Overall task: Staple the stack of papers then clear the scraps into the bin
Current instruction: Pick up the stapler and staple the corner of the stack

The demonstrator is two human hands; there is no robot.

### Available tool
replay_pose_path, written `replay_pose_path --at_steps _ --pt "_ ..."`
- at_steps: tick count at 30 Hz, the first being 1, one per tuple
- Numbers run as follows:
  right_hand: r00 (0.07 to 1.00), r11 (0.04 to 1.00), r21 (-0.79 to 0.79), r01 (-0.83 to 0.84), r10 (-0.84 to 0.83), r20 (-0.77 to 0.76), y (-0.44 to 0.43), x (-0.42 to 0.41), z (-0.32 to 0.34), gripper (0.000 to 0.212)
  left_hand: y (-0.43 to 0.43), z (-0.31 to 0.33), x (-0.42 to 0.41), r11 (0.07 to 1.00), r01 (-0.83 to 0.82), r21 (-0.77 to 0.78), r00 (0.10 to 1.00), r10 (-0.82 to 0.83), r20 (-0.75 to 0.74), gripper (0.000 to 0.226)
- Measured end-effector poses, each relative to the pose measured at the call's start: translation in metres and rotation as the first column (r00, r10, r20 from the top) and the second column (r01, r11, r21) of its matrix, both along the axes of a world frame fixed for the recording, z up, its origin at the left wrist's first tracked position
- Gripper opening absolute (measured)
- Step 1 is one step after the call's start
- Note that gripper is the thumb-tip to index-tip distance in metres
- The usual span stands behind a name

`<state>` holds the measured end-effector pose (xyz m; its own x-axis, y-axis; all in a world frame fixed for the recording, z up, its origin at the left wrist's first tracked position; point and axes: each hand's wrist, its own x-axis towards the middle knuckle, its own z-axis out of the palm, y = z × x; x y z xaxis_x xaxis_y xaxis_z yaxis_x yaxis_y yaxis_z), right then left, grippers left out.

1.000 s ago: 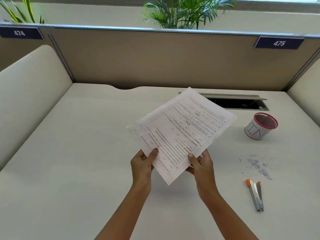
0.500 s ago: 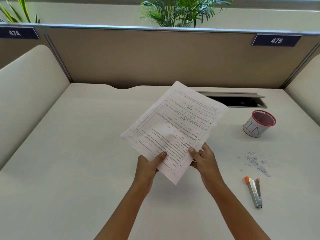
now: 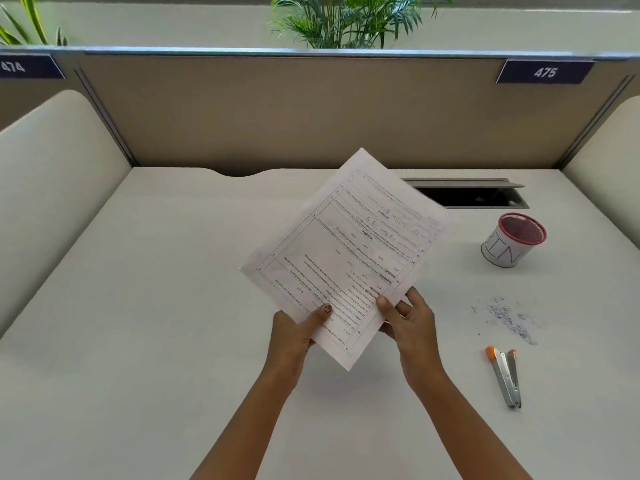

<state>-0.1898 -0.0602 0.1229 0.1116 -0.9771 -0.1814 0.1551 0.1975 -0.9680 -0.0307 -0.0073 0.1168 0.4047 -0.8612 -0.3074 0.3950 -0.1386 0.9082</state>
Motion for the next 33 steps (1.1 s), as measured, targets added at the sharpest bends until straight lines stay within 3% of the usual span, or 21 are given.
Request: replay_pose_path --at_steps 8,10,13,19,23,25,28,33 --pt "0.999 0.998 0.058 0.017 -0.014 -0.043 -0.005 -0.003 -0.005 0.028 0.001 -0.004 -0.005 1.000 -0.021 -0.003 0.998 0.022 0.065 0.028" --pt "0.992 0.998 0.042 0.056 -0.050 -0.119 -0.005 -0.009 -0.006 0.022 0.001 -0.004 -0.006 1.000 -0.016 -0.010 0.998 0.017 0.066 0.030" --pt "0.930 0.989 -0.102 0.107 -0.136 -0.342 -0.004 -0.029 -0.013 0.017 -0.001 -0.002 -0.005 1.000 -0.017 -0.026 0.999 0.018 0.048 0.032" --pt "0.598 0.886 -0.390 0.250 -0.458 -0.657 -0.003 -0.089 -0.048 0.021 -0.006 -0.003 -0.007 0.998 -0.030 -0.052 0.999 0.030 0.012 0.035" --pt "0.320 0.843 -0.444 0.302 -0.529 -0.786 0.001 -0.127 -0.077 0.031 -0.009 -0.003 -0.011 0.998 -0.018 -0.053 1.000 0.018 -0.011 0.034" --pt "0.228 0.840 -0.445 0.311 -0.521 -0.823 0.005 -0.139 -0.088 0.038 -0.010 -0.004 -0.013 0.999 -0.016 -0.043 1.000 0.015 -0.022 0.033" --pt "0.261 0.883 -0.380 0.275 -0.449 -0.855 0.010 -0.151 -0.099 0.048 -0.011 -0.004 -0.017 0.999 -0.015 -0.035 1.000 0.014 -0.021 0.033" --pt "0.290 0.890 -0.359 0.281 -0.435 -0.853 0.014 -0.156 -0.103 0.043 -0.010 -0.005 -0.019 0.999 -0.021 -0.025 1.000 0.020 -0.021 0.032"
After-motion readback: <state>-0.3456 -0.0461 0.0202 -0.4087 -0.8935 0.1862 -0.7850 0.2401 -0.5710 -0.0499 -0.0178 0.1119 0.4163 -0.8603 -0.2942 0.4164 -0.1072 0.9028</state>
